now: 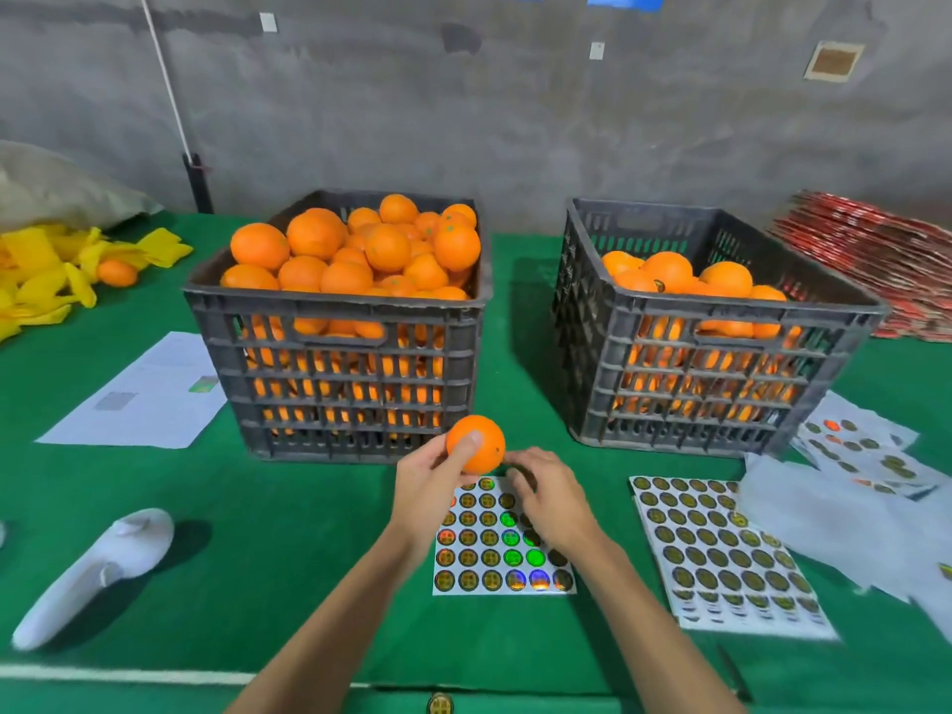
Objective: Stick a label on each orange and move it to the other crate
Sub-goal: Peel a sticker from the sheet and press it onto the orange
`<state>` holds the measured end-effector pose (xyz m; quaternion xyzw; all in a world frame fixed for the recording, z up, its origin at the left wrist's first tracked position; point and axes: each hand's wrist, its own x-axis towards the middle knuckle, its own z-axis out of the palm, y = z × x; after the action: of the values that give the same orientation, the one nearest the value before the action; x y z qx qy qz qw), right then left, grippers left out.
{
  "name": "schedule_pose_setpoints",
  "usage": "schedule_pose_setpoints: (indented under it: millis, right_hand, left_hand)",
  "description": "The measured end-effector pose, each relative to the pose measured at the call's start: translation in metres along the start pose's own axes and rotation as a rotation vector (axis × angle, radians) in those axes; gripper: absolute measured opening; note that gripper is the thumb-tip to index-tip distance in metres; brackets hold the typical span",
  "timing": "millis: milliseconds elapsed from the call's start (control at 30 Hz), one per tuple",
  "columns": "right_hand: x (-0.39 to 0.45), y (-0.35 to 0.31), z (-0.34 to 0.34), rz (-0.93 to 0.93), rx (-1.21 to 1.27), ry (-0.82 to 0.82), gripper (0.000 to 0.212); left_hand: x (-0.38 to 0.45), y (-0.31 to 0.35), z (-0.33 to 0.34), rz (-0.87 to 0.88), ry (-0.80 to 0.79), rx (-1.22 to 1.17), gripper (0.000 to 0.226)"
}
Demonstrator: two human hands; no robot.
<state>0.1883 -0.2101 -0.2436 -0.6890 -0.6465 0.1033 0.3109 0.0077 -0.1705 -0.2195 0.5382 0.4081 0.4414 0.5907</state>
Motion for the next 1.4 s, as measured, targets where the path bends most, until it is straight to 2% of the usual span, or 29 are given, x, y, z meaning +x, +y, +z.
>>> schedule_pose_setpoints:
  millis: [33,167,233,333,467,633,800,967,1067,1167,1267,1400]
  right_hand:
    - [-0.002,0.003,0.003,0.002,-0.01,-0.055,0.032]
    - [-0.007,0.014,0.009,0.043,0.053,-0.209,0.066]
    - [-0.011,0.022,0.008,0.055,0.111,-0.228,0.071]
    - [-0.012,0.03,0.006,0.033,0.1,-0.22,0.066]
    - [-0.013,0.027,0.006,0.007,0.007,-0.131,0.049]
    - [-0.015,0.022,0.009,0.057,0.148,-0.093,0.04]
    - [-0.017,0.016,0.011,0.108,0.183,-0.071,0.036]
    - [-0.021,0.012,0.013,0.086,0.199,-0.035,0.022]
    - [-0.021,0.007,0.013,0.142,0.305,-0.02,0.009]
    - [-0.021,-0.001,0.009,0.152,0.371,0.058,0.011]
    - [-0.015,-0.014,-0.003,0.237,0.722,0.184,0.011]
    - [-0.013,-0.039,-0.008,0.184,0.85,0.127,0.015]
  left_hand:
    - [0.002,-0.01,-0.001,-0.042,0.028,-0.018,0.022]
    - [0.004,-0.036,-0.001,-0.149,0.069,-0.069,0.033]
    - [0.005,-0.04,0.0,-0.151,0.056,-0.037,0.041]
    - [0.004,-0.041,0.001,-0.137,0.053,0.028,0.051]
    - [0.004,-0.043,0.001,-0.144,0.075,0.031,0.052]
    - [0.002,-0.044,0.002,-0.137,0.081,0.061,0.054]
    - [0.002,-0.042,0.002,-0.151,0.08,0.074,0.051]
    - [0.001,-0.042,0.002,-0.136,0.079,0.094,0.048]
    - [0.001,-0.041,0.001,-0.149,0.077,0.101,0.046]
    - [0.0,-0.04,0.001,-0.16,0.076,0.116,0.044]
    - [-0.002,-0.037,0.002,-0.174,0.062,0.114,0.044]
    - [-0.007,-0.026,0.008,-0.129,0.034,0.088,0.048]
